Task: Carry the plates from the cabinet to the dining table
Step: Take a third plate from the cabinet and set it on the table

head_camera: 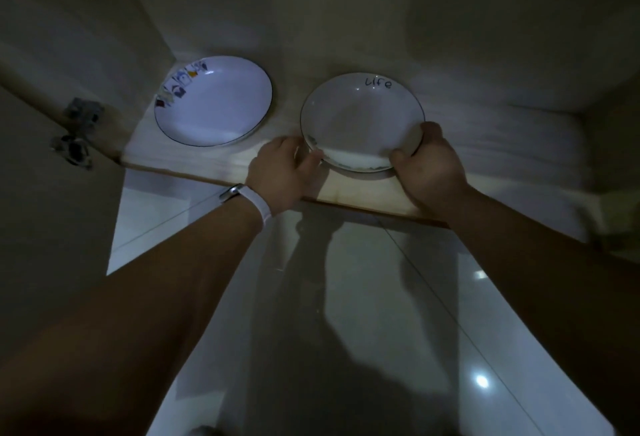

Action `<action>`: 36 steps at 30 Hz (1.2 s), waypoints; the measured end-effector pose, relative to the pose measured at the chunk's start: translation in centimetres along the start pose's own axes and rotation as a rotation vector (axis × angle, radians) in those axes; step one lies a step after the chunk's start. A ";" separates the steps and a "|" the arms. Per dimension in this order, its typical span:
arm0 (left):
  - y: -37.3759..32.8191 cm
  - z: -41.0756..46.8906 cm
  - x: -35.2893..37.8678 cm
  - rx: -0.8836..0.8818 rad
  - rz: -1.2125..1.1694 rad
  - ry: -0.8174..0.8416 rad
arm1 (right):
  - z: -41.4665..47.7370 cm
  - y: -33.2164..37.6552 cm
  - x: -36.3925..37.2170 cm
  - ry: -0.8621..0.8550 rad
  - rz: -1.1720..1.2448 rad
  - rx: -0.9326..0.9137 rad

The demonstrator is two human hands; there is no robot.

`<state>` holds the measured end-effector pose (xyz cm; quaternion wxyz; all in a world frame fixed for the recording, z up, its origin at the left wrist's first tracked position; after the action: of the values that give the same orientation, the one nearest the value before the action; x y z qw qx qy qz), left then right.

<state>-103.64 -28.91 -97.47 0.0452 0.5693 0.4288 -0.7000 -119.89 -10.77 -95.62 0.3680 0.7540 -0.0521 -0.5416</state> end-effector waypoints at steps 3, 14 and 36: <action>0.0 1.0 0.5 0.023 -0.066 -0.008 | 0.7 -0.7 0.5 -0.006 0.127 0.041; -1.3 2.8 0.8 -0.042 -0.098 0.006 | 1.4 -1.5 0.8 -0.023 0.280 0.113; -5.2 -9.4 -3.6 -0.232 -0.835 0.053 | -12.4 -0.4 -2.5 -0.015 0.411 0.177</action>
<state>-98.16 -21.04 -91.45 -0.1892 0.3558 0.6991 -0.5906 -110.45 -3.11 -92.15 0.4029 0.7528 -0.2546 -0.4540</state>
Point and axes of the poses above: each hand's wrist, its own z-axis towards the middle knuckle, its own x-axis out of the palm, y = z × x, the point moved 5 cm from there along z, towards the middle knuckle, and after that the axes turned 1 degree about x, right-handed, at the moved point
